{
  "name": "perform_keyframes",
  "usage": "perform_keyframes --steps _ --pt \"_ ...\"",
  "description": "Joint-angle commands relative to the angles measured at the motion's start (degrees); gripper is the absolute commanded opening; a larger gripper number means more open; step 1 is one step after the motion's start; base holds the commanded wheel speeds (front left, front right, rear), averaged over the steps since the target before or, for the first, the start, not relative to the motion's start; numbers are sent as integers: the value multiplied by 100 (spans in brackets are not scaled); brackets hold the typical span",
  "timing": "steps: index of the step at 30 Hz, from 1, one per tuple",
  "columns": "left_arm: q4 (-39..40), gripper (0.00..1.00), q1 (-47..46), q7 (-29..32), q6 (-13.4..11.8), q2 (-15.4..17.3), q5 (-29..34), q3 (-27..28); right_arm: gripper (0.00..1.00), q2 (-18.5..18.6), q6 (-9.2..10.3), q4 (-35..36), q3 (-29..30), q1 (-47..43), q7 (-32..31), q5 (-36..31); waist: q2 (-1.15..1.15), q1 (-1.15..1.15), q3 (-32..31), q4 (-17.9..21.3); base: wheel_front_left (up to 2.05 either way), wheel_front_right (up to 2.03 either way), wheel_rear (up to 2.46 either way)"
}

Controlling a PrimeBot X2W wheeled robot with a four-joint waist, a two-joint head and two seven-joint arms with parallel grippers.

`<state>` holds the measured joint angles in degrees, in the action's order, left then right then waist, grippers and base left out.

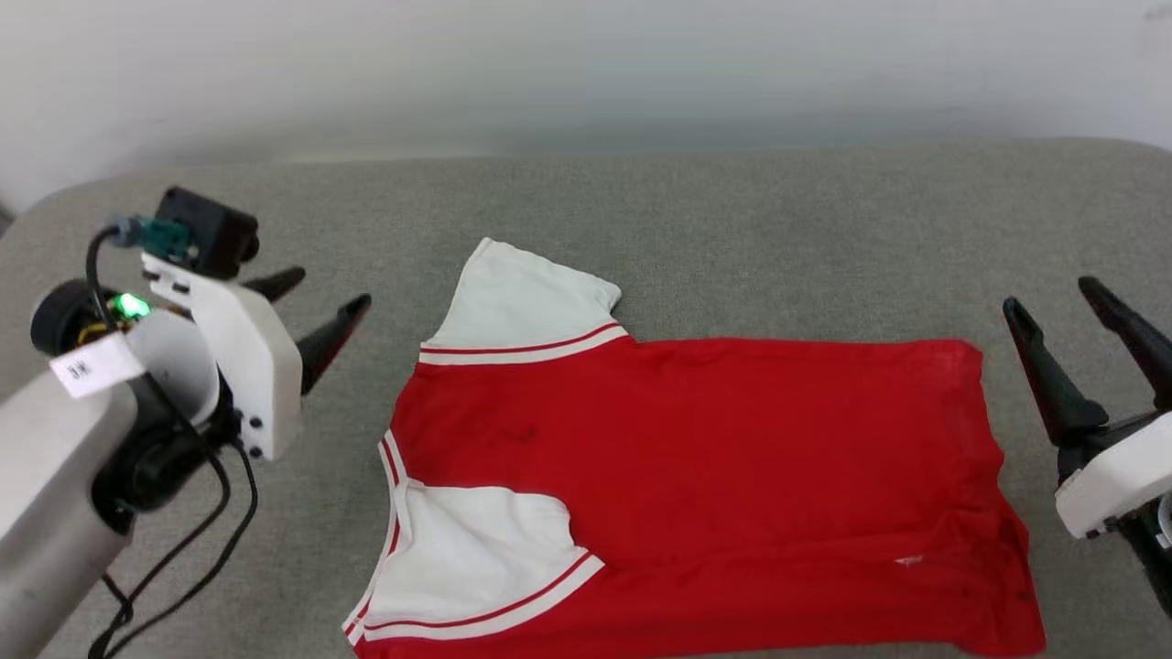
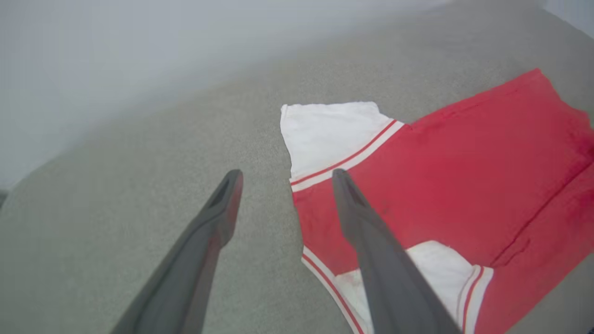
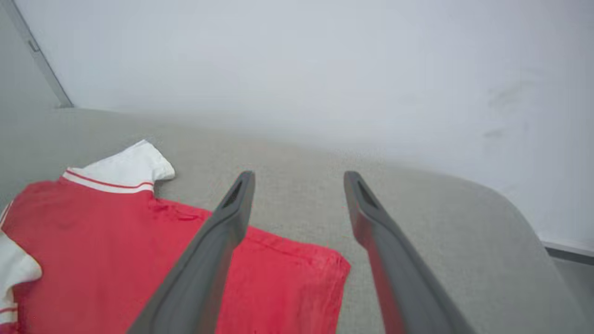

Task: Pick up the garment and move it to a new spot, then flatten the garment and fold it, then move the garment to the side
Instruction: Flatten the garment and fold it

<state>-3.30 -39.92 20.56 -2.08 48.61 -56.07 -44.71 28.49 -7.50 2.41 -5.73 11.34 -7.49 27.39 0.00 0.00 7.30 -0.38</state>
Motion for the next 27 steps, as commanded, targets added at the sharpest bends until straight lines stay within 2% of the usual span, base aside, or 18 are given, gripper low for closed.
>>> perform_keyframes --steps 1,6,12,15,20,27 --pt "-42 100 -184 -1 5 -45 27 41 100 -177 2 105 119 -125 137 -178 0 0 186 109 0 0 0" --pt "-423 100 -972 218 76 -271 67 190 100 -922 2 579 643 -360 656 -882 0 0 678 303 0 0 0" --pt "-1062 100 -1982 1074 296 -528 -7 116 100 -1345 3 945 688 -449 871 -1271 0 0 1356 589 0 0 0" --pt "-1373 100 -2423 1590 395 -628 -66 39 100 -1406 2 1052 587 -336 869 -1389 0 0 1671 746 0 0 0" --pt "-1875 100 -2925 2512 559 -723 -158 -193 100 -1299 3 1124 349 -74 781 -1447 0 0 2105 975 0 0 0" --pt "-2510 100 -3214 3199 566 -808 -197 -390 100 -1126 2 1026 62 369 742 -1383 0 0 2487 1227 0 0 0"
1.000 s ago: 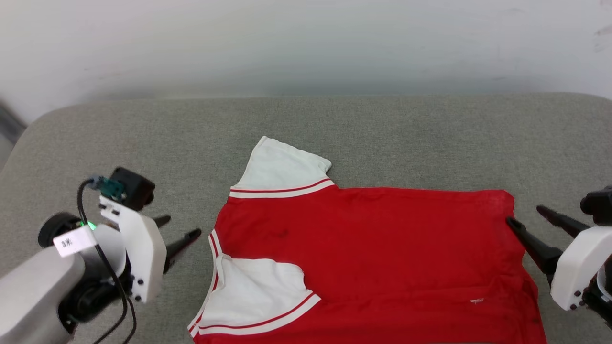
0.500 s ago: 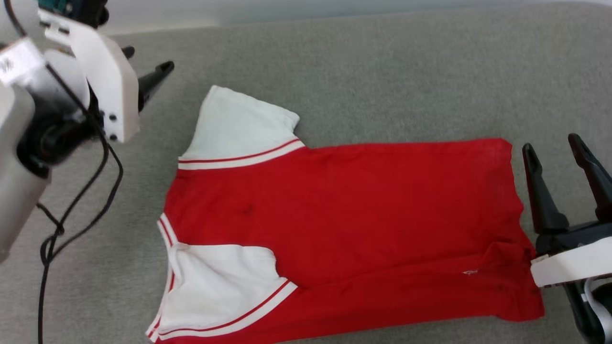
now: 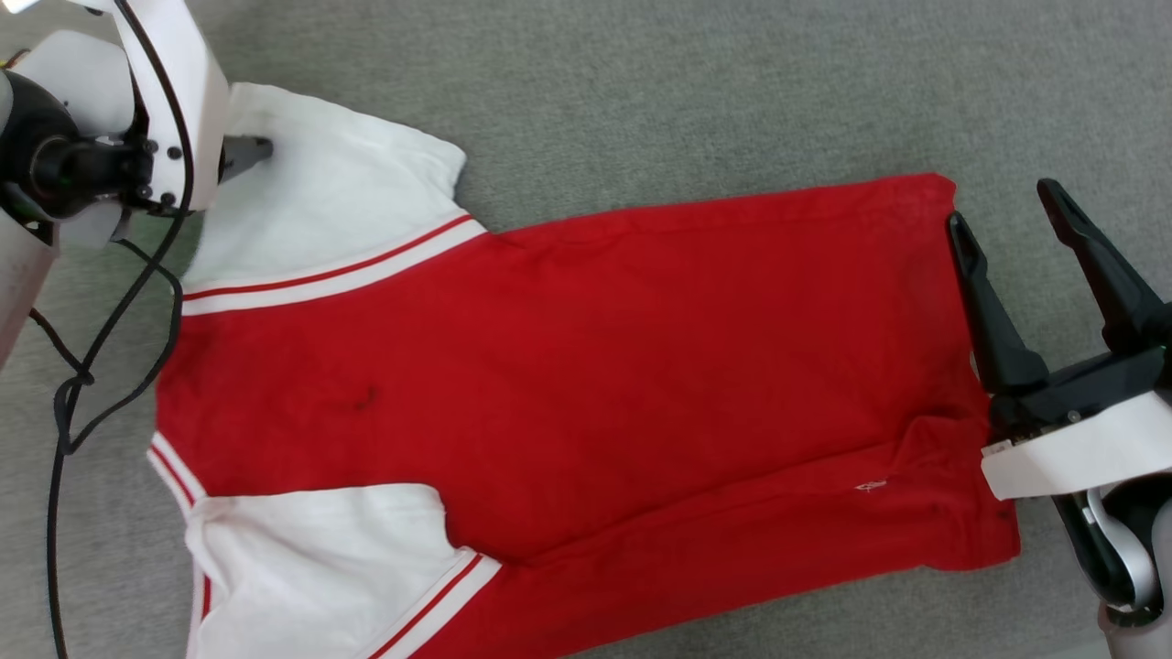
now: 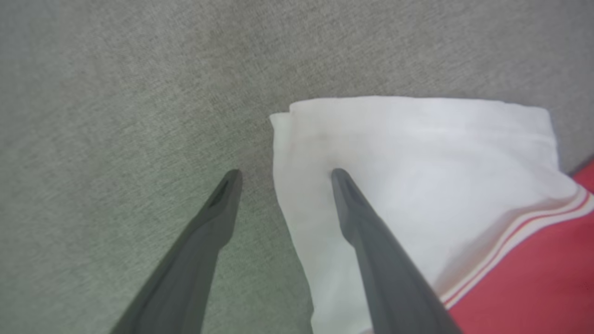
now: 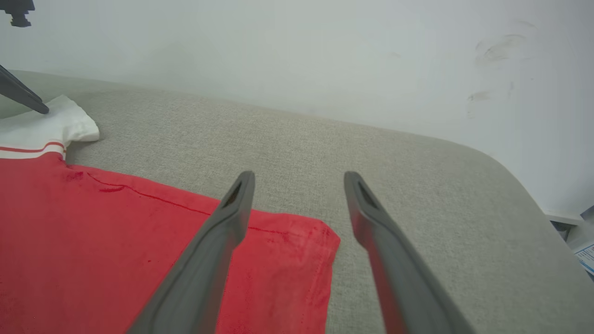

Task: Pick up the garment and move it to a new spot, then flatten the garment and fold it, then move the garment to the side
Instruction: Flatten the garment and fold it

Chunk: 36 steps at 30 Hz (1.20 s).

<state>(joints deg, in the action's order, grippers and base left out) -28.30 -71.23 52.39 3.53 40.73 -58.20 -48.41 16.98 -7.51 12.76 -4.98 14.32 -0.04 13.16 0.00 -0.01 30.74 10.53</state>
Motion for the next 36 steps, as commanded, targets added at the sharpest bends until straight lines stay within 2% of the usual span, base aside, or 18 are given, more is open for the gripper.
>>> perform_keyframes --steps 1,6,7,8,13,16,19,25,26,31,36 --pt "-83 100 -81 105 26 -13 27 -61 100 34 4 -38 -38 120 0 53 0 1 178 159 0 0 0" --pt "-276 100 104 357 133 -104 -97 -234 100 92 3 -144 -110 221 -12 78 0 1 262 197 0 0 0" --pt "-278 56 141 399 168 -107 -77 -288 100 107 4 -166 -85 232 1 85 0 1 265 192 0 0 0" --pt "-276 0 167 427 184 -98 -62 -334 100 123 4 -190 -68 249 -2 94 0 1 261 188 0 0 0" --pt "-249 0 128 171 258 -95 29 -347 100 390 4 -121 -3 462 -241 116 0 1 110 73 0 0 0" --pt "-152 0 80 -86 309 -176 -44 -265 100 816 4 -5 -1 728 -699 222 0 1 -70 -45 0 0 0" --pt "12 0 64 -330 345 -191 17 -306 100 1400 4 68 -241 1029 -1505 523 0 1 -262 -179 0 0 0" --pt "442 0 176 -709 384 -247 121 -541 100 2596 4 -126 -1079 1770 -3784 1743 0 1 -530 -474 0 0 0" --pt "442 0 176 -709 384 -247 121 -541 100 2596 4 -126 -1079 1770 -3784 1743 0 1 -530 -474 0 0 0" --pt "850 0 144 -938 389 -315 150 -728 100 3096 4 -655 -1697 2443 -5191 2517 0 1 -541 -735 0 0 0" --pt "1171 0 -12 -1125 387 -349 190 -883 100 2955 3 -1386 -2105 2884 -5830 2840 0 1 -414 -959 0 0 0"
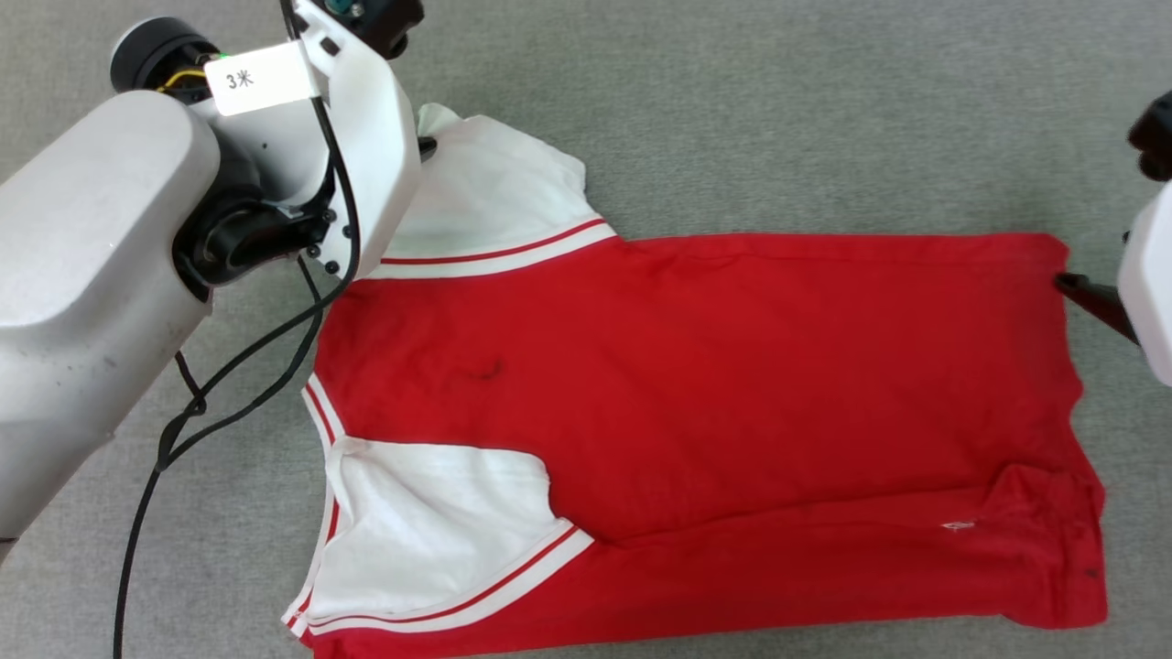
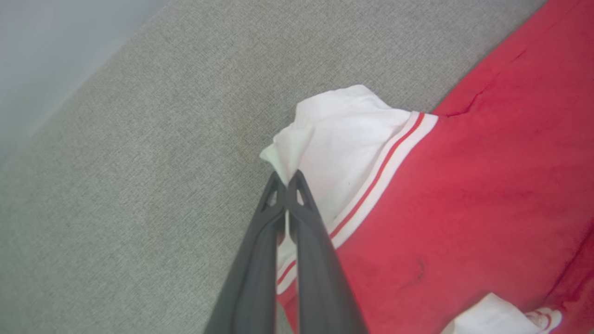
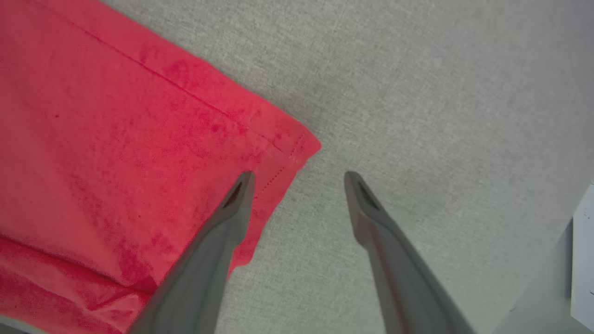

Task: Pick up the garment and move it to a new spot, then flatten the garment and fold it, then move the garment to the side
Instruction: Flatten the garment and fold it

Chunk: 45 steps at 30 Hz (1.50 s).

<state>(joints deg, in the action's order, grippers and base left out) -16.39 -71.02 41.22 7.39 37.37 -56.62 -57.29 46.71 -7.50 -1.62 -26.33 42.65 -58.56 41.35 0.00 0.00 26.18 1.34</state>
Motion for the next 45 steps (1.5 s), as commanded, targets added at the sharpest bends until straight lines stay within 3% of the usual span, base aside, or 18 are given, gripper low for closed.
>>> perform_keyframes --steps 1,14,15,16,19,27,36,45 --pt "32 0 -59 -31 2 -14 40 -29 100 -78 3 -84 -36 97 -10 41 0 0 73 -76 0 0 0" --pt "254 0 -174 -503 3 117 -52 -396 100 -645 -8 -1553 -1450 -85 766 70 0 0 197 -263 0 0 0" --pt "265 0 -150 -570 2 124 -63 -426 34 -618 -8 -1576 -1486 -20 929 68 0 0 158 -257 0 0 0" --pt "272 0 -118 -636 2 139 -84 -451 0 -587 -7 -1621 -1504 56 1068 85 0 0 105 -247 0 0 0" --pt "316 0 91 -1020 3 277 -199 -536 0 -381 1 -1696 -1549 349 1804 183 0 0 -306 -220 0 0 0" --pt "609 0 748 -1447 -5 609 -340 -697 0 -99 2 -1530 -1748 -41 2785 432 0 0 -1157 -282 0 0 0" --pt "1733 0 1898 -1725 -551 1374 -531 -897 0 84 3 -1216 -1815 -778 3240 509 0 0 -1723 -268 0 0 0" --pt "2217 0 3242 -2095 -1024 1725 -832 -1261 0 134 3 -1090 -1516 -2037 3506 550 0 0 -1986 -296 0 0 0"
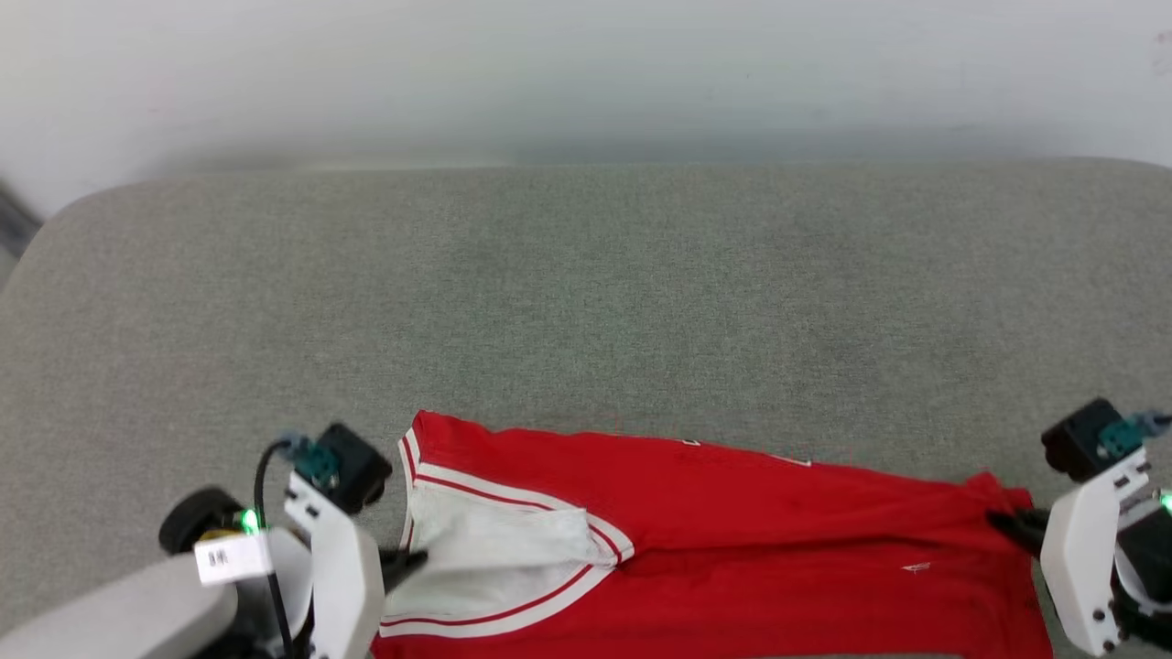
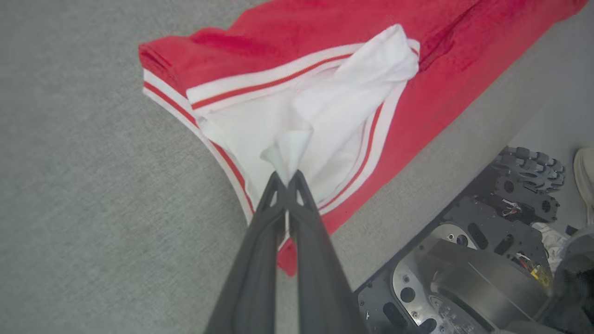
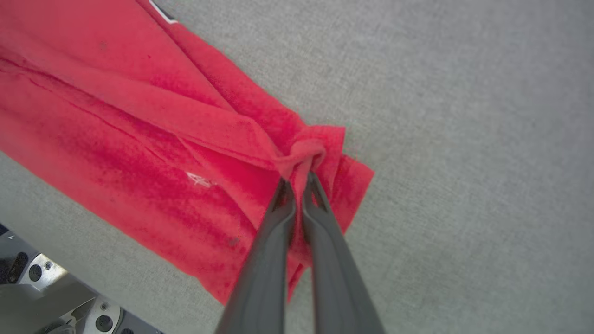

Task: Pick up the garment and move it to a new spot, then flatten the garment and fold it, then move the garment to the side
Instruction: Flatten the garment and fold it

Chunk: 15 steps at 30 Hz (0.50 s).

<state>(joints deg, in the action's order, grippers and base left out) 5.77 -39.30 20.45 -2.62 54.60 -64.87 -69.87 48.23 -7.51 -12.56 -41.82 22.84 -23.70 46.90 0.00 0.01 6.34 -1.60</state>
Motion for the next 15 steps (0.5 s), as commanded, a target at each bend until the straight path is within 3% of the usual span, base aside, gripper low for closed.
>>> perform_keyframes --steps 1,8,9,10,11,15 --pt "-10 0 194 -59 -46 -9 -19 -42 0 -41 4 -21 57 -186 44 -15 0 -1 1 -1 0 0 0" --pt "-418 0 736 -132 -37 -283 25 -197 0 -375 4 -350 185 -604 162 -242 0 -1 141 45 0 0 0" --pt "-503 0 755 -189 -58 -330 37 -196 43 -433 4 -419 237 -602 207 -258 0 -1 153 50 0 0 0" --pt "-560 32 761 -276 -82 -372 103 -182 100 -493 4 -459 285 -585 254 -299 0 -1 159 56 0 0 0" --pt "-611 100 786 -373 -102 -412 76 -137 100 -524 4 -475 331 -558 307 -317 0 -1 158 61 0 0 0" --pt "-651 100 859 -927 -275 -390 175 69 100 -449 3 -249 533 -479 486 -405 0 -1 73 90 0 0 0"
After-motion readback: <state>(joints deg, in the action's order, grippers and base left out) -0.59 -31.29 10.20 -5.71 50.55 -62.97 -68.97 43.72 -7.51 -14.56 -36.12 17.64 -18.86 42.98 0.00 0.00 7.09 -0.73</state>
